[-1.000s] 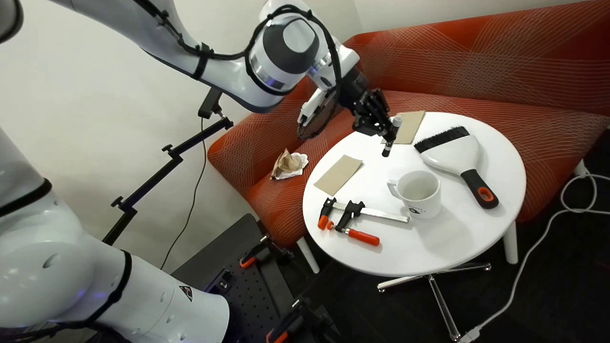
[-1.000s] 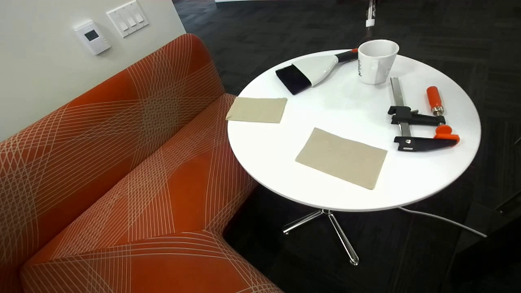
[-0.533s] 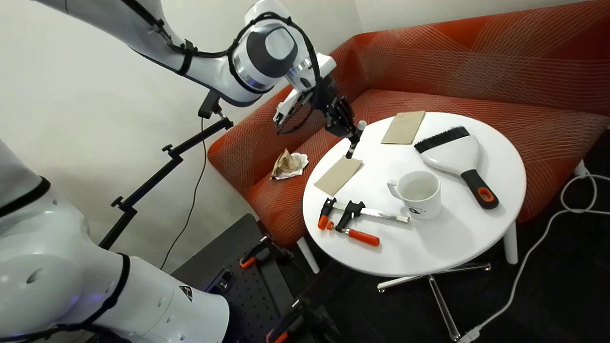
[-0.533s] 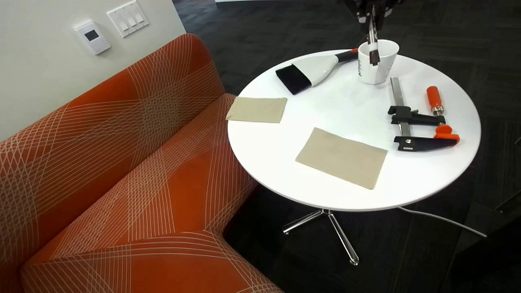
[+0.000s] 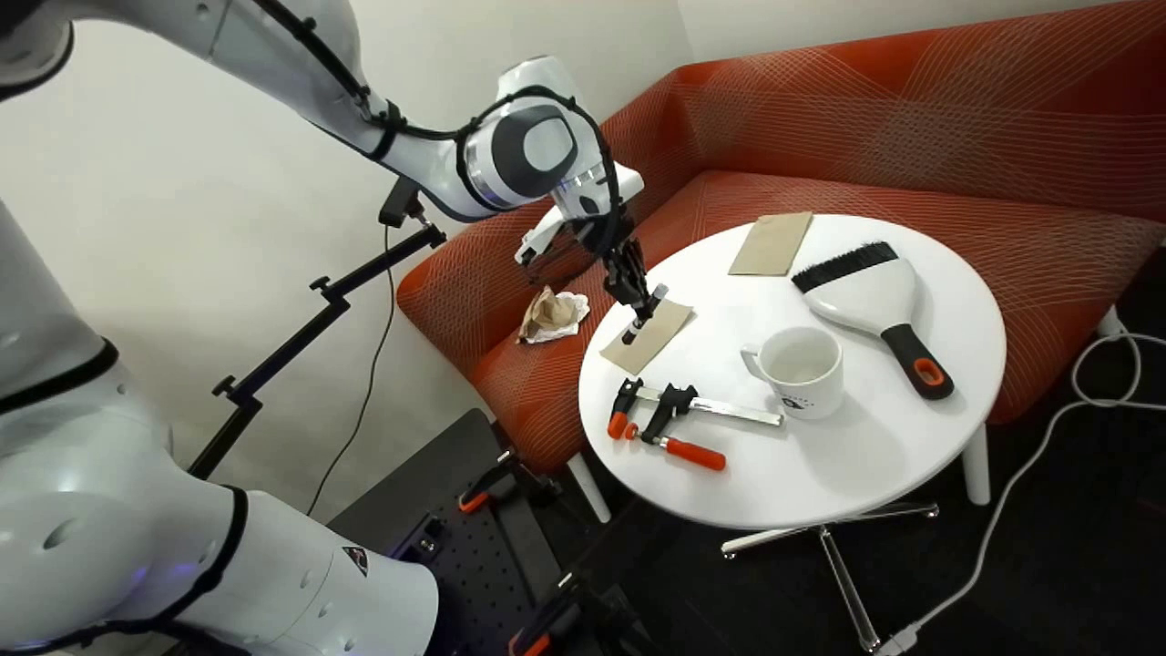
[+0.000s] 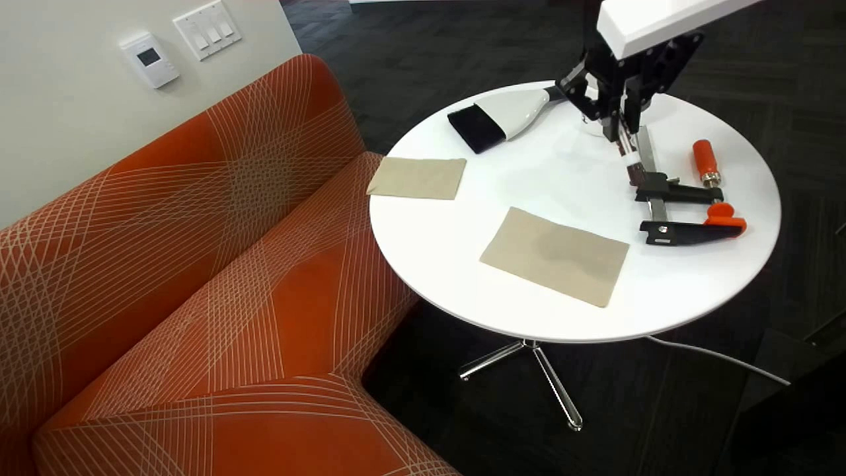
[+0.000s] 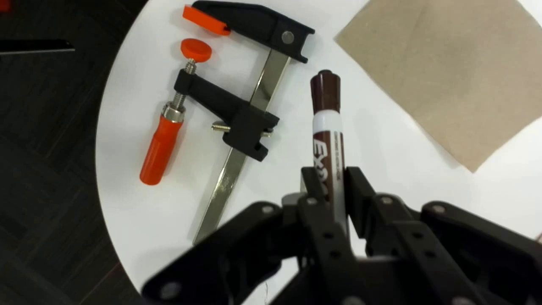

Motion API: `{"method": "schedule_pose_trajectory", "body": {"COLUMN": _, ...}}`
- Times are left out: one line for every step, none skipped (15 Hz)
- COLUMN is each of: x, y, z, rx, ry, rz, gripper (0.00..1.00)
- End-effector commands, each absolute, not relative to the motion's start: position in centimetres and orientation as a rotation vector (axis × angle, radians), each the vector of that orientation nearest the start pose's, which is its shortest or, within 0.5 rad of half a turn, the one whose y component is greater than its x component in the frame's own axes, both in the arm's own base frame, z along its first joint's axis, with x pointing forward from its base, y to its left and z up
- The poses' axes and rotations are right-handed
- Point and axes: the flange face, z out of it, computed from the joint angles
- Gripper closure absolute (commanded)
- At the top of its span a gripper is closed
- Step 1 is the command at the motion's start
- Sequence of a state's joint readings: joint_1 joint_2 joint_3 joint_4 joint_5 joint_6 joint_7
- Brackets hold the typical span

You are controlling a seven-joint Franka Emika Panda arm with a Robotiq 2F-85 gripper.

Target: Get the black marker from the white mug then put it on the table

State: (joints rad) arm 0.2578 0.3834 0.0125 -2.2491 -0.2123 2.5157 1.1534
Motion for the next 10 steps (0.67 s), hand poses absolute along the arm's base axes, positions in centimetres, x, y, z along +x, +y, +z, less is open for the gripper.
{"method": "schedule_pose_trajectory", "body": {"x": 52.2, "y": 14.4, "z": 15.8, "rx": -3.113, "ry": 1.080, "rz": 0.102, "gripper": 0.95}}
{"method": "schedule_pose_trajectory", "body": {"x": 52.5, "y": 14.3, "z": 15.0, "rx": -3.113, "ry": 1.069, "rz": 0.123, "gripper": 0.95}}
{"method": "schedule_pose_trajectory", "body": {"x": 52.8, "y": 14.2, "z": 14.2, "rx": -3.111, "ry": 1.074, "rz": 0.134, "gripper": 0.95}}
{"method": "schedule_pose_trajectory", "body": {"x": 53.0, "y": 14.1, "z": 13.6, "rx": -3.110, "ry": 1.064, "rz": 0.154, "gripper": 0.95}}
{"method": "schedule_pose_trajectory", "body": {"x": 53.3, "y": 14.0, "z": 12.9, "rx": -3.110, "ry": 1.066, "rz": 0.163, "gripper": 0.95}}
{"method": "schedule_pose_trajectory", "body": {"x": 53.7, "y": 13.9, "z": 12.3, "rx": -3.103, "ry": 1.068, "rz": 0.172, "gripper": 0.95}}
{"method": "schedule_pose_trajectory", "body": {"x": 54.0, "y": 13.7, "z": 11.8, "rx": -3.099, "ry": 1.071, "rz": 0.179, "gripper": 0.95}}
{"method": "schedule_pose_trajectory", "body": {"x": 54.3, "y": 13.6, "z": 11.4, "rx": -3.096, "ry": 1.081, "rz": 0.186, "gripper": 0.95}}
{"method": "schedule_pose_trajectory", "body": {"x": 54.6, "y": 13.4, "z": 11.0, "rx": -3.087, "ry": 1.095, "rz": 0.200, "gripper": 0.95}}
{"method": "schedule_pose_trajectory", "body": {"x": 54.9, "y": 13.3, "z": 10.6, "rx": -3.081, "ry": 1.105, "rz": 0.211, "gripper": 0.95}}
